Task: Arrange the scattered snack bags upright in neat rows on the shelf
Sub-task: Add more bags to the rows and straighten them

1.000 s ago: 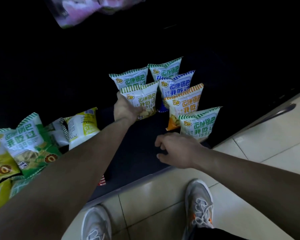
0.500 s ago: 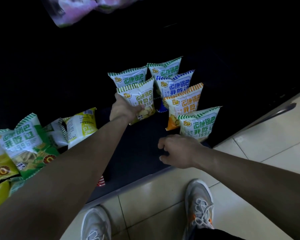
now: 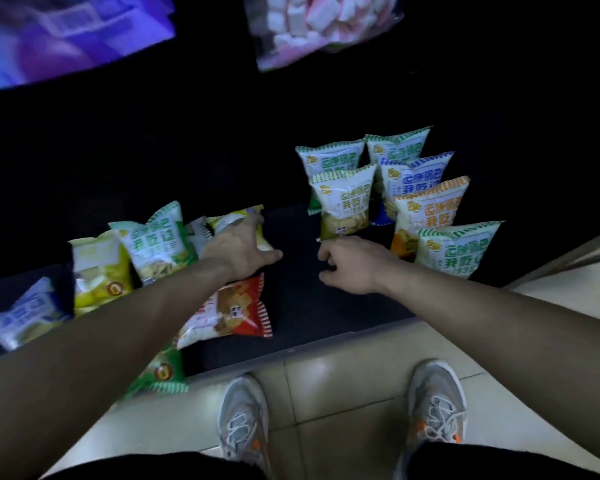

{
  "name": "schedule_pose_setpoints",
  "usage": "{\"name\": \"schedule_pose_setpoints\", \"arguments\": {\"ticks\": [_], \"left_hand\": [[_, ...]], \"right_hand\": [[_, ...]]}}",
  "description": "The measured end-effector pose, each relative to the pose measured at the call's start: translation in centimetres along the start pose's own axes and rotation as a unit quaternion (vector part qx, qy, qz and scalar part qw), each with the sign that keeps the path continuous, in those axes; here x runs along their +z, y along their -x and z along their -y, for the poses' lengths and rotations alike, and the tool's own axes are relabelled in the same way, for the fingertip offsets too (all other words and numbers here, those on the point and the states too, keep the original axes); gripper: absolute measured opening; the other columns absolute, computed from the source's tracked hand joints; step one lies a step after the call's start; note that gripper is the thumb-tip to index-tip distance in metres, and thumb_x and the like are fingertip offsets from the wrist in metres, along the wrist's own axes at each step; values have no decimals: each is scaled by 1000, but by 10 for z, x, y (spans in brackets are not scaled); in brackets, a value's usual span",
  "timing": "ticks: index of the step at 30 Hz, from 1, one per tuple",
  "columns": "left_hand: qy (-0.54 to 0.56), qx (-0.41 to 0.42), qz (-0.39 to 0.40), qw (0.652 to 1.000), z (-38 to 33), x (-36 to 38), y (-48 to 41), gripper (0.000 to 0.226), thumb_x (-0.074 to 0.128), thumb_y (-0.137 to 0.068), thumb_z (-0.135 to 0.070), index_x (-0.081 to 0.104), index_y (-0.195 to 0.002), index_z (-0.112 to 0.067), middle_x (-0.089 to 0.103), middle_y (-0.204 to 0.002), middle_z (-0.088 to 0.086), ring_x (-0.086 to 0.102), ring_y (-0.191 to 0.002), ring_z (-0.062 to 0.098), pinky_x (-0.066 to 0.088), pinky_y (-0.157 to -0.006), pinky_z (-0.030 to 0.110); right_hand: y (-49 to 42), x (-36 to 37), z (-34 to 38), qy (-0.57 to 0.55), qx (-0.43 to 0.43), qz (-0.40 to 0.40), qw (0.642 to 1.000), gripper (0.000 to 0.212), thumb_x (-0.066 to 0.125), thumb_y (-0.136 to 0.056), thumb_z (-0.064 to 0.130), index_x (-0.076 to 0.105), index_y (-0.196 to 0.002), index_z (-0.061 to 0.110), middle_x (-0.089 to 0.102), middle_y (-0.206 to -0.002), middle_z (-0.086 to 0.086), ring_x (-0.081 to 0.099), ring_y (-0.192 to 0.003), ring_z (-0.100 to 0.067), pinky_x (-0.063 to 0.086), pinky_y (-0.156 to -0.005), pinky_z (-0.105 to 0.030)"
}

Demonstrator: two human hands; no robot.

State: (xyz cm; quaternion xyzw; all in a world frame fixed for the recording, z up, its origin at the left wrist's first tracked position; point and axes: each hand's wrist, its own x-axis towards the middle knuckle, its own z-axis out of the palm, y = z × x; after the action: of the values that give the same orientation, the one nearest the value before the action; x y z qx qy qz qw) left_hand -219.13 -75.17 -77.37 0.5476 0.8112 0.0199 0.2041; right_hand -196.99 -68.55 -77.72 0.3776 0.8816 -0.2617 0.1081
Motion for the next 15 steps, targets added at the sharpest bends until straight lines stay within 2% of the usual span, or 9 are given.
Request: {"name": "schedule_pose_setpoints", "arguments": {"ticks": [3, 7, 10, 13, 15], "left_hand": [[-38, -5, 21, 999, 45, -15, 36, 80, 67, -80, -60, 35, -145, -26, 48, -145, 5, 57, -117, 28, 50, -92, 43], [-26, -13, 29, 999, 97, -13, 69, 71, 68, -81, -57, 42, -141, -26, 53, -138, 5, 55, -119, 27, 49, -93, 39], [-23, -13, 38, 999, 127, -6, 82, 65, 68, -84, -49, 43, -140, -29, 51, -140, 3, 55, -119, 24, 48, -94, 36], [-30, -1, 43, 999, 148, 1, 87, 66, 67, -84, -51, 41, -142, -29, 47, -144, 0, 53, -124, 22, 46, -98, 35], [-23, 0, 41, 999, 159, 5, 88, 67, 66, -84, -51, 41, -142, -30, 45, -147, 0, 47, -131, 21, 44, -102, 37]], "right_hand": [[-19, 13, 26, 9, -17, 19, 1000, 49, 61, -91, 42, 51, -134, 22, 56, -131, -2, 53, -117, -21, 48, -91, -37], [-41, 39, 63, 27, -44, 50, 997, 58, 61, -90, 44, 44, -141, 22, 49, -137, -3, 50, -124, -22, 45, -92, -35], [-57, 62, 89, 34, -65, 70, 995, 62, 61, -90, 48, 42, -143, 21, 44, -139, -4, 49, -125, -25, 45, -92, -36], [-71, 84, 111, 49, -108, 58, 991, 56, 57, -92, 49, 46, -138, 19, 46, -133, -6, 48, -123, -28, 45, -95, -40], [-82, 94, 124, 78, -142, 43, 986, 60, 55, -93, 49, 41, -143, 18, 43, -137, -6, 44, -126, -29, 43, -100, -41]]}}
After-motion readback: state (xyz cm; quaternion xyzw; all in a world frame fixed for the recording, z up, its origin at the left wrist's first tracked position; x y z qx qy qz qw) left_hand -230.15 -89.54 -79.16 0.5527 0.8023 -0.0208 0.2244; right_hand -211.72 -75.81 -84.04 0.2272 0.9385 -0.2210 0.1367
